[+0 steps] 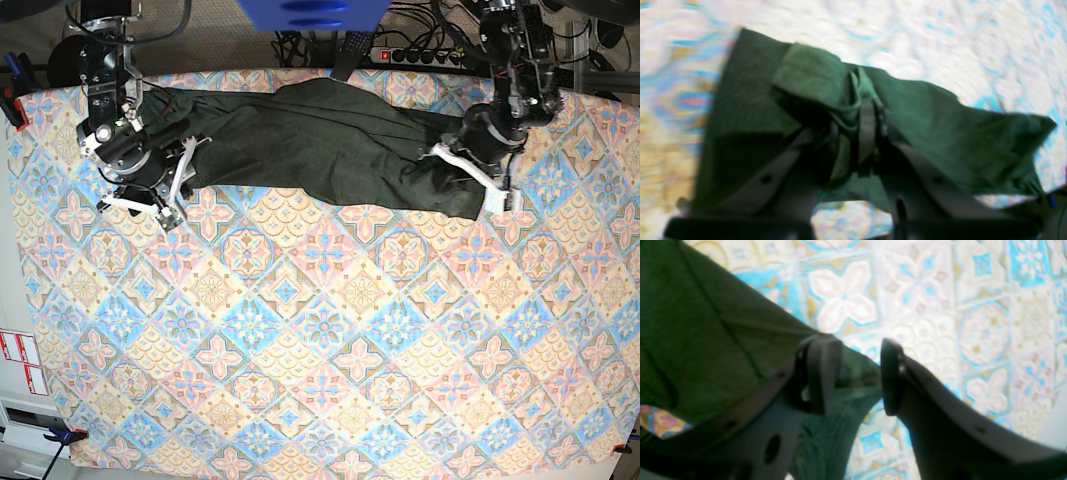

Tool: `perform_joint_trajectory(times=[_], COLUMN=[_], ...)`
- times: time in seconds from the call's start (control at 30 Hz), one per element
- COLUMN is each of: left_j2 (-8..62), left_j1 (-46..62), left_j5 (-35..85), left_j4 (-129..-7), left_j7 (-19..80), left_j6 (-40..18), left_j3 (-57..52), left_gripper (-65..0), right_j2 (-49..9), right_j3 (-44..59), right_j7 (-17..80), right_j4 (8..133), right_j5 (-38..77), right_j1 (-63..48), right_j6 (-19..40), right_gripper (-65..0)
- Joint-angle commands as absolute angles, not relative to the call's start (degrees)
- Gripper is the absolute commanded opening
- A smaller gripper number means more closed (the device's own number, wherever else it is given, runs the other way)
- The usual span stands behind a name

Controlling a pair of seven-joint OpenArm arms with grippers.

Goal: Fold the T-shirt properly
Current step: 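Fold the shirt end with the left gripper toward the middle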

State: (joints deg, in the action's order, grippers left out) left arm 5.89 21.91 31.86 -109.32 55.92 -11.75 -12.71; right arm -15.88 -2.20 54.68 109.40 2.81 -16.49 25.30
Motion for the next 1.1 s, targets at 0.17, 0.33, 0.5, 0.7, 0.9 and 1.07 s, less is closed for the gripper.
perform_joint_trajectory(times=[0.17, 0.33, 0.5, 0.7, 0.9, 1.07], left_j2=[2.8, 1.5, 0.8, 0.7, 2.4, 3.2], left_j1=[21.2, 20.9, 20.9, 20.2, 20.6, 20.6], left_j5=[32.4, 32.4, 32.4, 32.5, 33.0, 32.8], left_j4=[-110.0, -107.8, -106.7, -103.3, -106.5, -110.3], left_j7=[54.5, 54.5, 54.5, 54.5, 54.4, 54.4], left_j6=[-11.7, -11.7, -11.7, -11.7, -11.7, -11.7], left_j3=[-8.6, -7.1, -4.4, -1.0, 4.2, 3.6], left_gripper=[-65.0, -65.0, -65.0, -63.6, -40.5, -35.4], right_j2=[-16.4, -16.4, -16.4, -16.4, -16.4, -16.4], right_j3=[-0.9, -0.9, -0.9, -0.9, -0.9, -0.6], right_j7=[53.7, 53.7, 53.7, 53.7, 53.7, 53.7], right_j4=[110.3, 110.3, 110.3, 110.3, 110.3, 110.3], right_j5=[2.9, 2.9, 2.9, 2.9, 2.9, 2.9], right_j1=[-16.0, -16.0, -16.0, -16.0, -16.0, -16.0], right_j6=[25.2, 25.2, 25.2, 25.2, 25.2, 25.2], right_gripper=[-41.8, -41.8, -41.8, -41.8, -41.8, -41.8])
